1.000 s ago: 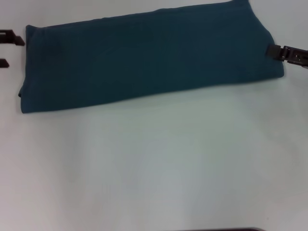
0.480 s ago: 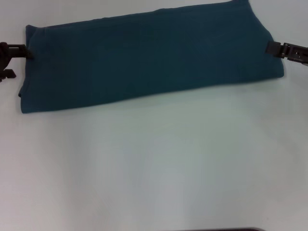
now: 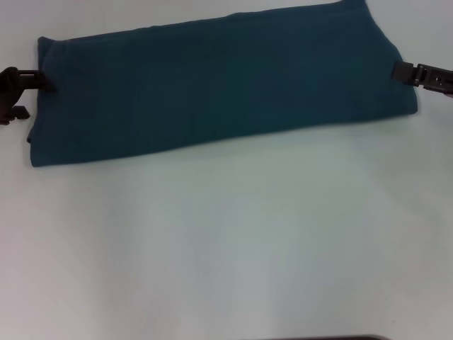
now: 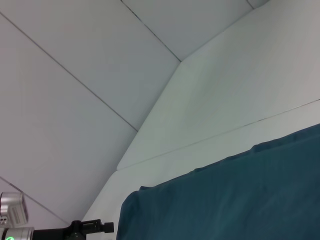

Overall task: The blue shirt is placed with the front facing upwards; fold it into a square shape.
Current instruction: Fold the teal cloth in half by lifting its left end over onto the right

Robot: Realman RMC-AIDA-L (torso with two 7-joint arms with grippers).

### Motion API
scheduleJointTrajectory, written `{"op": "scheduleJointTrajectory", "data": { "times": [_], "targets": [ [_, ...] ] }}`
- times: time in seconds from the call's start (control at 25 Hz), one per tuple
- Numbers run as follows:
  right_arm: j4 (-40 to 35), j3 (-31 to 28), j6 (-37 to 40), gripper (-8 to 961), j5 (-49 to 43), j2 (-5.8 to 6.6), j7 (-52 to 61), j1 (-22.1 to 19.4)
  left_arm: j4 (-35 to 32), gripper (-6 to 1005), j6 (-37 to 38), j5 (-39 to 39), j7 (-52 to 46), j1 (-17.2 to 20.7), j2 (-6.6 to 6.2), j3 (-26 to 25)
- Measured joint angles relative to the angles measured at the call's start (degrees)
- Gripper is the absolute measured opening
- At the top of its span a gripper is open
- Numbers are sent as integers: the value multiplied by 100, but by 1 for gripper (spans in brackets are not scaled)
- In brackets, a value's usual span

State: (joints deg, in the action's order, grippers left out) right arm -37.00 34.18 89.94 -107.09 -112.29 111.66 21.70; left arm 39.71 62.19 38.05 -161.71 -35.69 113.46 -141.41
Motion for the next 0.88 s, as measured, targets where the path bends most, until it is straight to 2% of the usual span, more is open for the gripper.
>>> {"op": "scheduleJointTrajectory", "data": {
  "times": [0.88],
  "targets": [
    [0, 1, -3, 897, -5, 5, 1, -11, -113, 792, 142, 1, 26, -117, 75, 99]
  ]
}}
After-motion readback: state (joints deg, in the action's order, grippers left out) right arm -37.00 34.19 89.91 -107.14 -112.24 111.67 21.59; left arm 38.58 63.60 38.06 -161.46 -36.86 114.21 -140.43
